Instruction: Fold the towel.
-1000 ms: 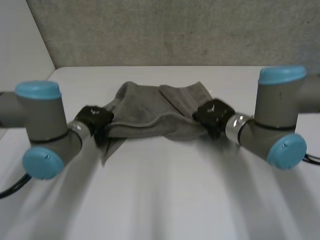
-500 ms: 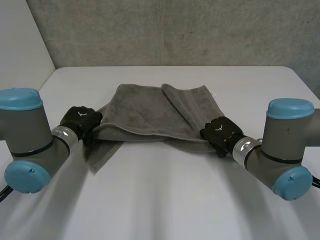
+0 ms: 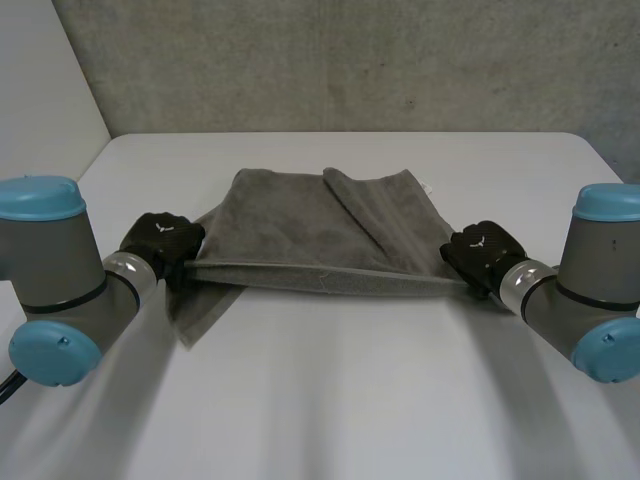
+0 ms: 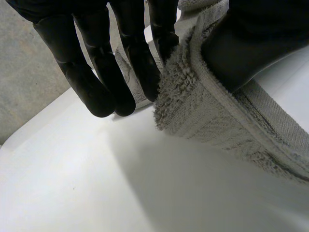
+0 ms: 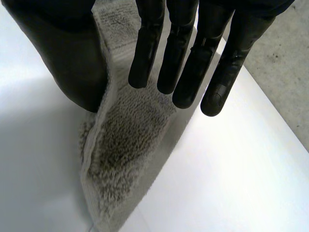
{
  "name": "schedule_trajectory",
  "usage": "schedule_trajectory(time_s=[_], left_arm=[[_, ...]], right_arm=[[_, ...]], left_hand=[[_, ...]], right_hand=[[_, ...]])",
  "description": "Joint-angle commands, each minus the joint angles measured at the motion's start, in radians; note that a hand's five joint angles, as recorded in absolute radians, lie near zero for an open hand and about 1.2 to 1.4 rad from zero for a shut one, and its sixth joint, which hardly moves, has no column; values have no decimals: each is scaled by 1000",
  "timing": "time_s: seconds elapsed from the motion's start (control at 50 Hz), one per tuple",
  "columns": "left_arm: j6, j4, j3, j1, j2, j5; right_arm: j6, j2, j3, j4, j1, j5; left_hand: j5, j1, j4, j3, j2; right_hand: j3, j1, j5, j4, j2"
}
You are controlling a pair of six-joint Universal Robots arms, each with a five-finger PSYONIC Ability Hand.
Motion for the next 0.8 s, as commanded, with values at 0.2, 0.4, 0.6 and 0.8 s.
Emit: schedule_trajectory(time_s=[0.2, 0.4, 0.6, 0.8], left_arm=[[-1, 0, 6, 1, 0, -2], [-1, 2, 0, -2, -6, 0], [4, 25, 0, -5, -25, -2], [10, 29, -5, -4, -32, -11]], right_arm=[[-42, 4, -33, 96, -49, -2], [-13, -28, -38, 75, -63, -28], [116, -146, -13, -11, -116, -65], [128, -172, -15, -17, -132, -69]], left_hand=[[-265, -49, -131, -154, -105], [-265, -49, -131, -154, -105], [-672, -457, -539, -562, -513], [-945, -730, -812, -835, -786]], right_hand=[[184, 193, 194, 183, 176], [557, 566, 567, 556, 549], [557, 566, 567, 556, 549], [557, 566, 567, 556, 549]])
